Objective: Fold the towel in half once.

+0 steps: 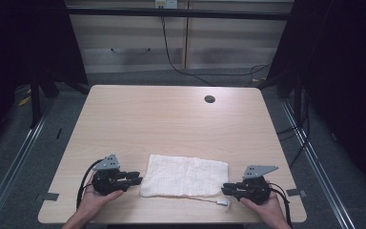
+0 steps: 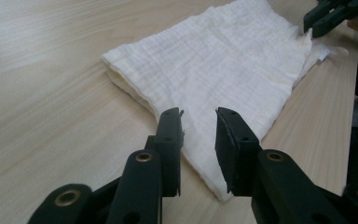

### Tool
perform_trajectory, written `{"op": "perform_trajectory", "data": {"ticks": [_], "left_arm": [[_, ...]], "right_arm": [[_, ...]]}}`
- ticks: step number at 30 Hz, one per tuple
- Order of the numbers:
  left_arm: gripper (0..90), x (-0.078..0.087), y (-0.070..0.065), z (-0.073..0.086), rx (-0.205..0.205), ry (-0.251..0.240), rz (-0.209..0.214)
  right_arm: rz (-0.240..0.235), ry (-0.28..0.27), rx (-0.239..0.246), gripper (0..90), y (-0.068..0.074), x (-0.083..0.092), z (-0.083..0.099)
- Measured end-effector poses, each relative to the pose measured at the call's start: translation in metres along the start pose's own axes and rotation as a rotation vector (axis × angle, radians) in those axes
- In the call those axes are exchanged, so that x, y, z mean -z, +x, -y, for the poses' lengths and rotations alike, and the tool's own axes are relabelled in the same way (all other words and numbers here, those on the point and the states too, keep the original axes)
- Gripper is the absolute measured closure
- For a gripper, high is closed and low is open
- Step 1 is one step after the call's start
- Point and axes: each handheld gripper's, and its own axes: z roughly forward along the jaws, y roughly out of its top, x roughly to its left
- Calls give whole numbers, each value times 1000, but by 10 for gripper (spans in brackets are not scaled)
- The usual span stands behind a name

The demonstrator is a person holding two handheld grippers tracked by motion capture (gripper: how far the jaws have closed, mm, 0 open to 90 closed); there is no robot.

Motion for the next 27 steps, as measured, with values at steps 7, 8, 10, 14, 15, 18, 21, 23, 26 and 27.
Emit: {"op": "perform_trajectory", "data": {"ticks": [7, 8, 10, 14, 15, 18, 21, 23, 26, 27], "left_arm": [[683, -23, 4, -12, -7, 30, -5], [682, -27, 6, -15, -5, 32, -7], [684, -36, 10, -19, -4, 41, -9], [672, -53, 11, -20, -12, 70, -26], [649, -56, 11, -19, -29, 96, -51], [648, -57, 12, -16, -16, 96, -40], [662, -54, 12, -13, -13, 90, -48], [662, -51, 10, -11, -24, 97, -60], [648, -44, 10, -6, -6, 93, -64], [644, -42, 10, -4, -5, 100, -79]], "right_arm": [[-15, -66, -15, 749, 3, 14, -7], [-7, -72, -17, 749, 1, 14, -9], [4, -84, -29, 749, -5, 9, -14], [27, -30, -28, 731, -18, -13, -20], [28, -11, -23, 729, -22, -18, -21], [40, -7, -30, 726, -33, -27, -27], [51, -11, -34, 724, -41, -30, -33], [52, -14, -39, 721, -43, -34, -34], [60, 11, -28, 715, -46, -43, -36], [63, 21, -29, 715, -47, -46, -37]]}}
